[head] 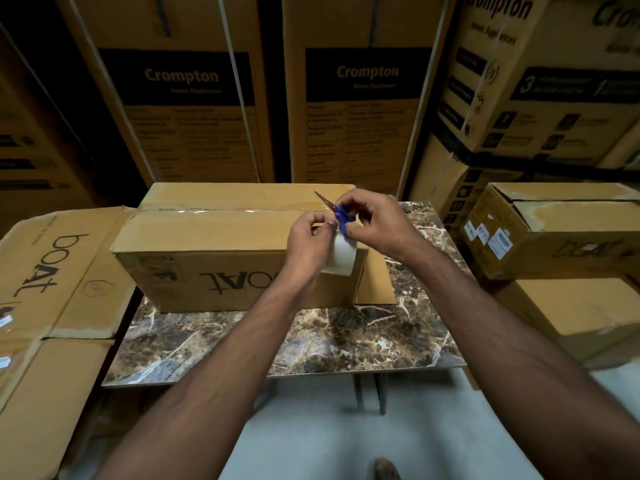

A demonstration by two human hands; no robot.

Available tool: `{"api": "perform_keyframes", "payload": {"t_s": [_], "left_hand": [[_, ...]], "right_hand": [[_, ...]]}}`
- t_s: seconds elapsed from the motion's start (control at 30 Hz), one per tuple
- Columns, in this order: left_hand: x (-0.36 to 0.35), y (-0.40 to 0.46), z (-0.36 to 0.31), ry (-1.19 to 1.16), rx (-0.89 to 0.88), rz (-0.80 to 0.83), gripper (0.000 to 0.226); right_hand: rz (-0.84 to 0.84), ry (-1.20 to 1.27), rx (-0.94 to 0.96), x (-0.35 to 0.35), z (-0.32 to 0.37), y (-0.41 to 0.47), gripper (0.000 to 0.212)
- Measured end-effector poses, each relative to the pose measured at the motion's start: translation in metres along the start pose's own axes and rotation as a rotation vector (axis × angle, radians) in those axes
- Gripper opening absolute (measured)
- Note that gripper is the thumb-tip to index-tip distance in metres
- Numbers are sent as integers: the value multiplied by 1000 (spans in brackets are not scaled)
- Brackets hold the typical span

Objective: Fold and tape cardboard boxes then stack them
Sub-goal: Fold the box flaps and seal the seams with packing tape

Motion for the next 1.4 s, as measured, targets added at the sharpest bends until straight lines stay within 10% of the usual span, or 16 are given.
{"api": "perform_keyframes", "payload": {"t_s": [0.7, 0.87, 1.4], "left_hand": [[24, 12, 3, 77, 19, 110, 16], [23, 20, 1, 50, -33, 168, 60], [14, 66, -29, 200, -220, 169, 32]], "right_hand": [[-24, -154, 1, -25, 30, -3, 33], [-85, -101, -28, -24, 22, -2, 34], [-399, 123, -204, 21, -16, 6, 24]]}}
Point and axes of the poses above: each hand's wrist, its own y-axis towards the middle knuckle, its own x-axis out of the back of the hand, z = x × y, the point moved 10 cm from there along y, towards the middle knuckle, and after that the axes turned 8 degrees about y, right-handed, at the moved point
